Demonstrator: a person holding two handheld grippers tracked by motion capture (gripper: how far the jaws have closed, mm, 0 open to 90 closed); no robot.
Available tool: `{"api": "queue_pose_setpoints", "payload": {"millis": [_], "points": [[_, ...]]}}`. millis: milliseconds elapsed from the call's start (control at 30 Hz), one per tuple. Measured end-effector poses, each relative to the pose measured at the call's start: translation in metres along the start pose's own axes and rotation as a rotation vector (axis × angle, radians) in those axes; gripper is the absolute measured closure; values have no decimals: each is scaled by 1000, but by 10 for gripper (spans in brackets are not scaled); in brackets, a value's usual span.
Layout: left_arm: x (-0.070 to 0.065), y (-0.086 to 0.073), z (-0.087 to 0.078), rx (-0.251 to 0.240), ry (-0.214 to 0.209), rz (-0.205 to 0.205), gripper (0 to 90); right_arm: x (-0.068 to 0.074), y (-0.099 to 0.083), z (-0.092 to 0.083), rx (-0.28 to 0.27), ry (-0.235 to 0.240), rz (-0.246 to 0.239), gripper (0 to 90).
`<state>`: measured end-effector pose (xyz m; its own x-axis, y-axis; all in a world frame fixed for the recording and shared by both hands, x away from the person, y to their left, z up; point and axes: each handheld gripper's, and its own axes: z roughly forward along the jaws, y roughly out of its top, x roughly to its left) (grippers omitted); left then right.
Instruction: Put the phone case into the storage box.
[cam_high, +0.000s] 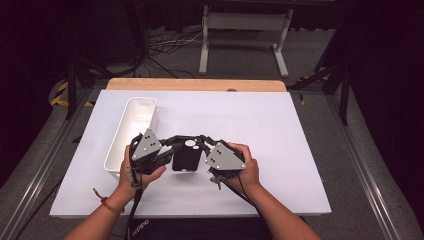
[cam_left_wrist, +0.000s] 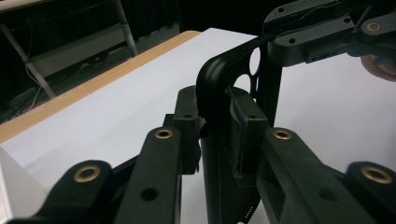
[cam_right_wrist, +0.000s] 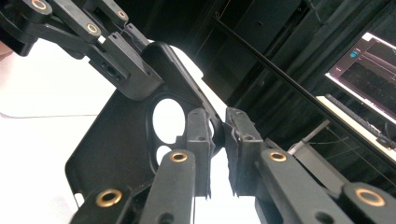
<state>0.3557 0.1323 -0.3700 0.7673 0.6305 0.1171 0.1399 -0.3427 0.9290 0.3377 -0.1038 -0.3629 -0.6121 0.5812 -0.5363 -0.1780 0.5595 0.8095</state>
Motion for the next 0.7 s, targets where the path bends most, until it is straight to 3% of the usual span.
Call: {"api": "queue_pose_setpoints", "payload": {"millis": [433, 600, 700], "points": [[1, 1, -3, -17, 8, -9, 681, 1, 0, 1, 10, 3, -15, 815], [0, 2, -3, -11, -7, 11, 765, 2, 0, 2, 14, 2, -24, 815], [2, 2, -4, -11, -23, -2, 792, 1, 0, 1, 13, 3, -25, 814]]}}
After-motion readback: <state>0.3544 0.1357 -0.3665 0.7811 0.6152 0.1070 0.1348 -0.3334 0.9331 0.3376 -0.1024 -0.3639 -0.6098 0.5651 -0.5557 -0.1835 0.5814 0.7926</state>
